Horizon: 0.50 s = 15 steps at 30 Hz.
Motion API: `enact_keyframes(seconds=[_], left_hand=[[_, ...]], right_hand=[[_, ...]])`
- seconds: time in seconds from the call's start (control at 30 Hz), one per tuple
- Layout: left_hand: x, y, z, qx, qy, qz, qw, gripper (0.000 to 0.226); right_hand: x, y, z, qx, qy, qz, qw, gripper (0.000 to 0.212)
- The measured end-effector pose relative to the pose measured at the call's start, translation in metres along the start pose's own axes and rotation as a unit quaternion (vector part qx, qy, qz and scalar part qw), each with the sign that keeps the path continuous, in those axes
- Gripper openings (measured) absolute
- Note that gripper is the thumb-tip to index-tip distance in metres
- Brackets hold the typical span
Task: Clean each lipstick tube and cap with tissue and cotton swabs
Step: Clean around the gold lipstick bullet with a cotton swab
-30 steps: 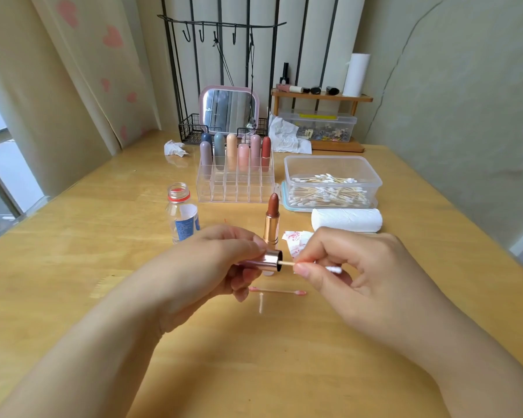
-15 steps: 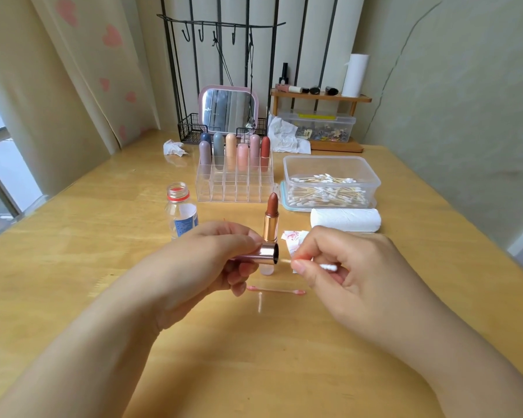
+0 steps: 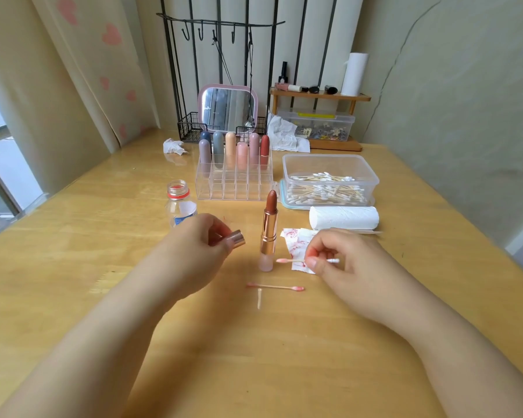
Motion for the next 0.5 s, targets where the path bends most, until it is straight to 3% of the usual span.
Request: enact_keyframes(seconds=[0.17,0.37,0.5], left_hand=[[-0.004,0.002,0.007,-0.133,0.045,0.054,0.989,0.017],[-0.010,0.010,0.007,-0.140,0.072,0.073,0.985,0.016],[-0.010,0.014,0.009,-0.155,0.088,0.075,0.981,0.020]], right_hand=[[-0.006,0.017,0.012,0.065,0.014,0.001,0.998,0.026],[-0.006,0.020,0.015,0.092,0.016,0.005,0.996,0.008],[-0.007,0.021,0.016,0.101,0.015,0.013,0.995,0.007]])
Point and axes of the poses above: each hand's wrist, its own x-axis away from the middle knuckle, its own y-axis out of the palm, z = x × y, the point moved 10 cm from there along -x, towards the middle knuckle, and after that the axes turned 12 degrees about -x, right-handed, at the moved point
